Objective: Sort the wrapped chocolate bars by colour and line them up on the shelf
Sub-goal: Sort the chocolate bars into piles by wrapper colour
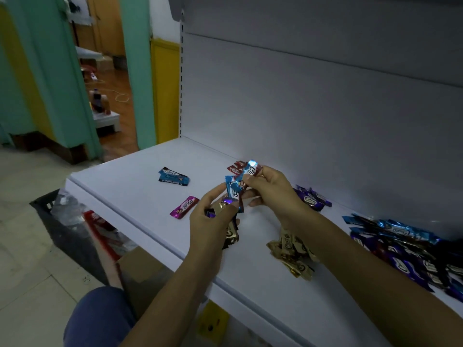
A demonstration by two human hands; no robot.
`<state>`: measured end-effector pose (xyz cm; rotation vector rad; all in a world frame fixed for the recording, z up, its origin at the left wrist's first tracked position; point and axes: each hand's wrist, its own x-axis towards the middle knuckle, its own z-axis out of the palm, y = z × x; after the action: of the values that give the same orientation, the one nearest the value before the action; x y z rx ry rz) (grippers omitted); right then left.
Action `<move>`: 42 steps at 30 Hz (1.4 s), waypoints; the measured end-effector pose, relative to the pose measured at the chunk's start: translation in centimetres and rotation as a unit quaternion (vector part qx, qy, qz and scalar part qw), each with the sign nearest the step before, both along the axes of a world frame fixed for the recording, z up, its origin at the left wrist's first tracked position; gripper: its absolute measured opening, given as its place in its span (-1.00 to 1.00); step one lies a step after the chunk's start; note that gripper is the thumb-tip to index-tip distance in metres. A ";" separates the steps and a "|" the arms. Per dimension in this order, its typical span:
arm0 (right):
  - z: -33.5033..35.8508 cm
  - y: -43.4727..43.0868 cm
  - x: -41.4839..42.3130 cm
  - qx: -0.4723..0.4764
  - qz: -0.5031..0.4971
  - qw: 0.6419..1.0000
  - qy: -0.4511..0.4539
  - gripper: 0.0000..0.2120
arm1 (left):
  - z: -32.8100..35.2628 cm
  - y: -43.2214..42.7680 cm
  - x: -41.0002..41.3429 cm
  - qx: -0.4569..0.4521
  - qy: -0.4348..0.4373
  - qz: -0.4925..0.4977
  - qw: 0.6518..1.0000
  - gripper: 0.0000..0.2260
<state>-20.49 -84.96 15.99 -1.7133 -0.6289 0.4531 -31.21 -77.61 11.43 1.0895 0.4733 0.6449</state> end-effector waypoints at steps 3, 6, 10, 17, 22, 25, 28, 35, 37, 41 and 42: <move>0.5 2.1 0.4 0.042 -0.033 0.999 0.009 -0.88 | 0.8 2.9 -0.6 0.042 -0.008 0.034 0.999 -0.69; 0.4 4.9 0.8 0.011 -0.040 0.999 -0.018 -0.92 | 1.2 7.4 -1.9 0.063 0.007 0.096 0.993 -0.74; -1.1 10.0 1.4 -0.106 -0.006 0.990 -0.095 -0.85 | -0.3 12.2 -3.6 0.100 0.075 0.149 0.981 -0.80; -3.8 16.4 2.7 -0.165 0.004 0.973 -0.162 -0.89 | -1.4 13.5 -3.2 0.092 0.071 0.158 0.980 -0.82; -4.7 17.1 3.0 -0.199 -0.032 0.950 -0.237 -0.81 | -1.4 13.6 -3.2 0.078 0.066 0.162 0.981 -0.81; -2.7 15.7 0.5 -0.060 -0.012 0.988 -0.143 -0.62 | -1.4 13.6 -3.1 0.078 0.057 0.167 0.981 -0.80; -2.0 14.3 -2.0 -0.030 0.111 0.984 -0.139 -0.74 | -1.7 13.7 -3.0 0.093 0.054 0.171 0.979 -0.79; -2.0 14.5 -1.1 0.001 0.024 0.993 -0.112 -0.89 | -2.1 13.6 -2.8 0.113 0.046 0.147 0.982 -0.81; -2.5 14.9 0.8 -0.087 -0.030 0.965 -0.245 -0.90 | -2.0 13.6 -2.9 0.111 0.038 0.144 0.983 -0.82; -4.0 15.3 2.4 -0.248 0.018 0.826 -0.506 -0.86 | -1.8 13.4 -3.2 0.104 0.030 0.142 0.984 -0.83; -4.3 15.5 2.3 -0.256 0.055 0.813 -0.519 -0.87 | -1.9 13.4 -3.2 0.105 0.033 0.141 0.984 -0.83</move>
<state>-18.17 -69.47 11.69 -2.4138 -1.4933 -0.3526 -34.45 -64.25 9.58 1.2582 0.6347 0.9262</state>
